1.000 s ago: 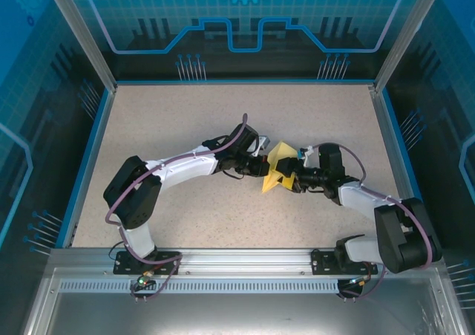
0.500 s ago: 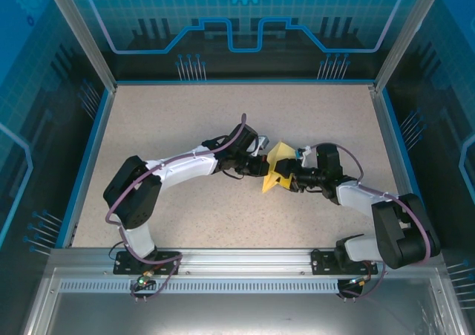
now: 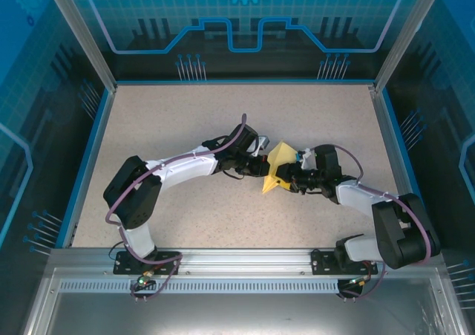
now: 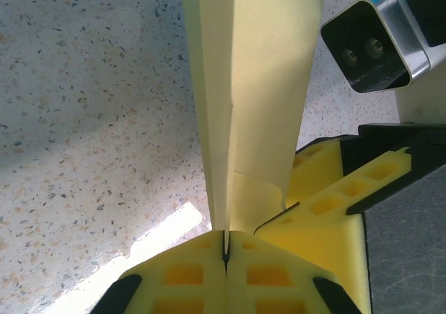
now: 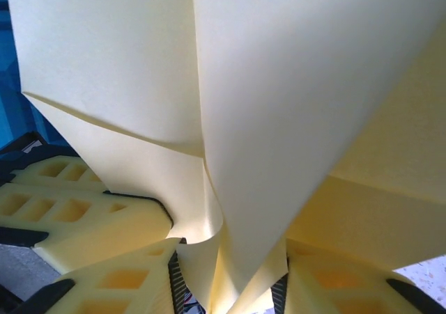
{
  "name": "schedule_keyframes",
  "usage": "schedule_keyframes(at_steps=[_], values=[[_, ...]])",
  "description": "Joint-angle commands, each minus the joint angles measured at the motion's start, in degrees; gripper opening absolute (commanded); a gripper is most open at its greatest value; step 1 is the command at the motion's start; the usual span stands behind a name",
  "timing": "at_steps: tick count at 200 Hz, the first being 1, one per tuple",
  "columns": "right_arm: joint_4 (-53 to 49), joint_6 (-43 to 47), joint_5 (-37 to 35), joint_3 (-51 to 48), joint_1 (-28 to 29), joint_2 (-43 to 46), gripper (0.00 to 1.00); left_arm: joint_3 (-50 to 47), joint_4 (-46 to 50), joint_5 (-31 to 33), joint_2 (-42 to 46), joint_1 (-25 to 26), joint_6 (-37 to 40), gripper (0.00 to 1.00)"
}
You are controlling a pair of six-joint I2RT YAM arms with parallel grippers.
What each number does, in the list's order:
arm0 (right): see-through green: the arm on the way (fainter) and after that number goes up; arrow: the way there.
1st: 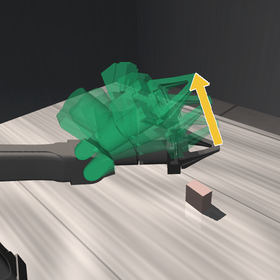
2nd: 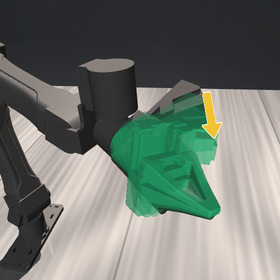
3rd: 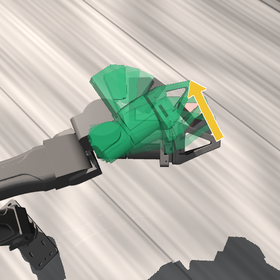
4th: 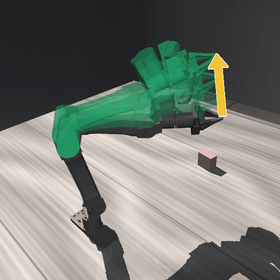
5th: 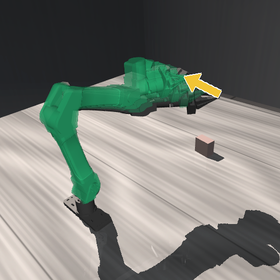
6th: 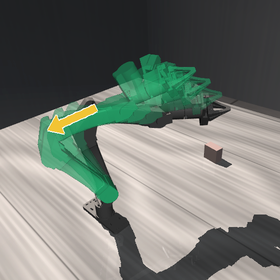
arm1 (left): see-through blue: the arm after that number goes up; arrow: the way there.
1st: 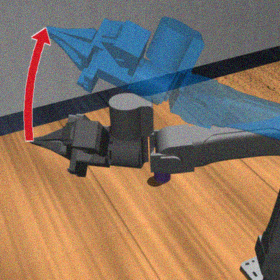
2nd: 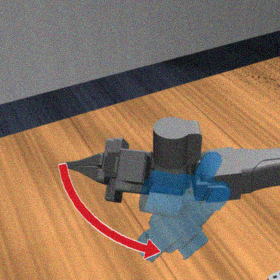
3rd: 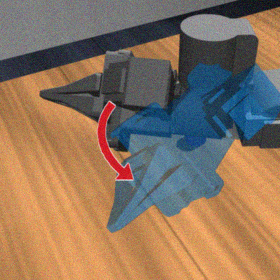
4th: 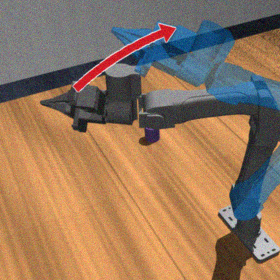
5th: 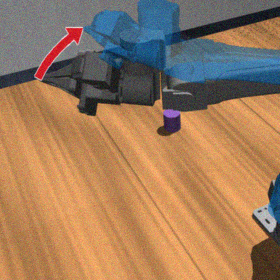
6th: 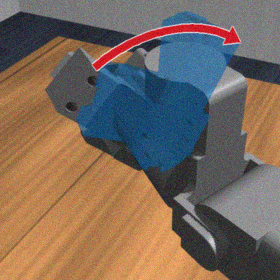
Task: Fold a paper plane with a square sheet of paper (pick it up from the middle)
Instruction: Turn over a paper plane at the center of the table.
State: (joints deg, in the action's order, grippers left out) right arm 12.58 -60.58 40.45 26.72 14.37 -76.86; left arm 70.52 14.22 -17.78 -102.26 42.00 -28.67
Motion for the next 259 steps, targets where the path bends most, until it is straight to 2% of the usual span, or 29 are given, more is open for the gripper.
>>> schedule_keyframes(at_steps=[1, 118, 165, 211, 259], values=[[-1.42, 0.99, -0.94, 1.23, 1.00, 0.42, 0.35, -0.84, -0.59, -1.42, 0.03, -0.28, -1.31, 0.00], [-0.36, 0.45, -2.21, 1.84, 1.31, 0.37, 0.20, -1.19, -0.92, -2.04, -0.25, -0.25, -1.56, 0.00], [-3.64, 2.21, -3.79, 2.30, 1.32, 1.61, 0.13, -1.37, -0.95, -1.82, -0.04, -0.28, -1.48, 0.07], [-17.34, 9.24, -9.22, 5.91, 1.54, 3.40, 0.09, -1.60, 0.06, -1.29, 0.83, -0.41, -0.89, 0.20], [-36.07, 19.85, -21.26, 12.31, 3.89, 3.72, 0.06, -1.98, 2.57, 0.04, 2.44, -1.16, 0.52, 0.28]])
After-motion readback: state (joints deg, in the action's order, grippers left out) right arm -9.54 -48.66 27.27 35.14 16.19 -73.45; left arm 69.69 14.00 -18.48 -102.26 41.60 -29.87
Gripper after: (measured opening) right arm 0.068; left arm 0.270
